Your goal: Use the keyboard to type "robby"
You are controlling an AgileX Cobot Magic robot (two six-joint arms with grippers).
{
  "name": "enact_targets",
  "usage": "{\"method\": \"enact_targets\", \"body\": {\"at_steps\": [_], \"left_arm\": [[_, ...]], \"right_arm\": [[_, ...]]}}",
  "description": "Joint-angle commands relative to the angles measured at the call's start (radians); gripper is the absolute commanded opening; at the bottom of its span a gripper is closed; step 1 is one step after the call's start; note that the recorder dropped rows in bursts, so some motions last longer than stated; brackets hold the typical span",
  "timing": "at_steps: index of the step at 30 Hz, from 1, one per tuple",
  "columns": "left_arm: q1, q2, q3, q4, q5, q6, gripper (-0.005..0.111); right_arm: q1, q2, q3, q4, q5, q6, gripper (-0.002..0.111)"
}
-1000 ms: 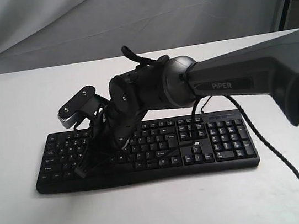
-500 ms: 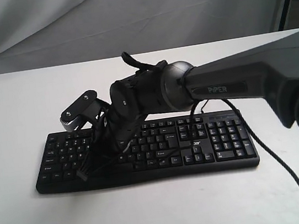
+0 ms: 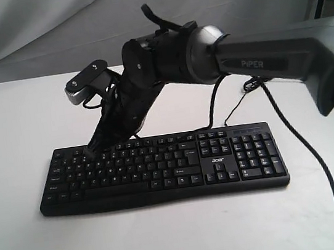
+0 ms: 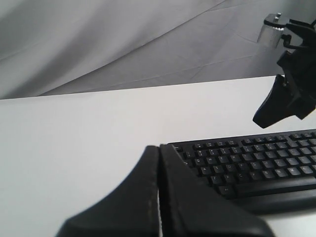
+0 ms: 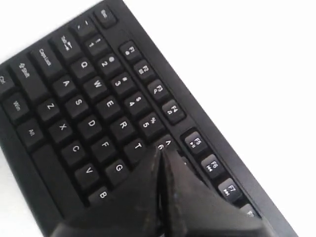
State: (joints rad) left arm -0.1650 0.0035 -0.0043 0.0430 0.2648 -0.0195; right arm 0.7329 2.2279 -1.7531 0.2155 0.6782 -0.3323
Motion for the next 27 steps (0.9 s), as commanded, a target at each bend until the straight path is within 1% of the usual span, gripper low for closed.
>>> {"method": "enact_targets", "body": {"at_steps": [1, 14, 27], "left_arm": [[-0.006, -0.003, 0.004, 0.005, -0.007, -0.003, 0.000], [-0.006, -0.003, 0.004, 0.005, -0.007, -0.003, 0.000], [-0.006, -0.003, 0.004, 0.005, -0.007, -0.003, 0.000]], "right_arm": [[-0.002, 0.034, -0.003, 0.016, -0.010, 0.002, 0.000], [0.000, 0.068, -0.003, 0.035, -0.044, 0.002, 0.000], [0.002, 0.102, 0.001, 0.043, -0.040, 0.004, 0.000]]}}
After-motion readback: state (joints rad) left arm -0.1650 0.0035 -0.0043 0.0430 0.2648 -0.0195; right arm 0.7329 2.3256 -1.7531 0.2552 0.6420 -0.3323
